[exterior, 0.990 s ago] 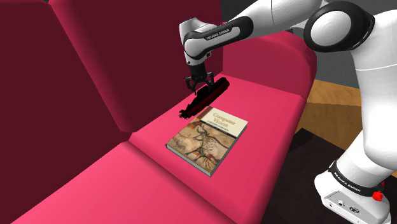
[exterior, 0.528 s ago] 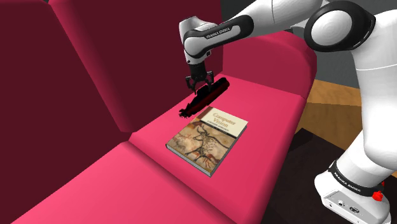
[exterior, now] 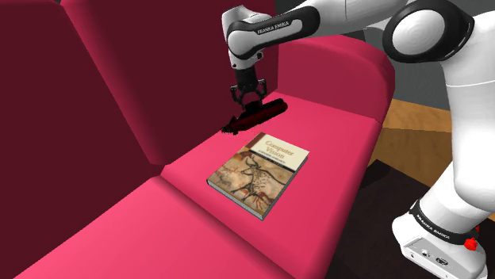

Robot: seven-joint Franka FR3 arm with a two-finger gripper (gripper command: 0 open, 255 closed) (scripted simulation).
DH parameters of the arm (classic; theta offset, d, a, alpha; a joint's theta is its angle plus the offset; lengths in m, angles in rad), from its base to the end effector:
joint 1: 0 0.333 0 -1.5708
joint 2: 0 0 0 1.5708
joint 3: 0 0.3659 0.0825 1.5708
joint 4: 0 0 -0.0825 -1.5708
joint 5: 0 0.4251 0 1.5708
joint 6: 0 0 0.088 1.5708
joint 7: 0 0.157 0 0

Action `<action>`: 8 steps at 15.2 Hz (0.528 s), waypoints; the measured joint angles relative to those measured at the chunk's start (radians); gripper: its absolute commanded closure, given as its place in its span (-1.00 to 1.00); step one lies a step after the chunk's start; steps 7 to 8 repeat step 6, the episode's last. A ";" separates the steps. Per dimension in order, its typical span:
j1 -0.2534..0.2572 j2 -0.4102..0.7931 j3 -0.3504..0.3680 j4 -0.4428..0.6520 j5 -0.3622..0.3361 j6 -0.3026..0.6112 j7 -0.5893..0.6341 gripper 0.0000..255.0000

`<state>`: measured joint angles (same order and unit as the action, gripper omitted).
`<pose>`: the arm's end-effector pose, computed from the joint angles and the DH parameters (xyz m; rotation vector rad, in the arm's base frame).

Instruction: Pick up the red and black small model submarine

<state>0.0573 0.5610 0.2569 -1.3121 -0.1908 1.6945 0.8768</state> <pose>0.7347 0.1712 0.3905 2.8937 -0.8174 -0.1596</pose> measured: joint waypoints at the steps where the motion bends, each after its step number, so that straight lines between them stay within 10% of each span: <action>1: -0.002 -0.007 0.000 0.003 0.002 -0.010 -0.003 1.00; 8: 0.004 -0.009 0.002 0.063 0.004 -0.071 -0.007 1.00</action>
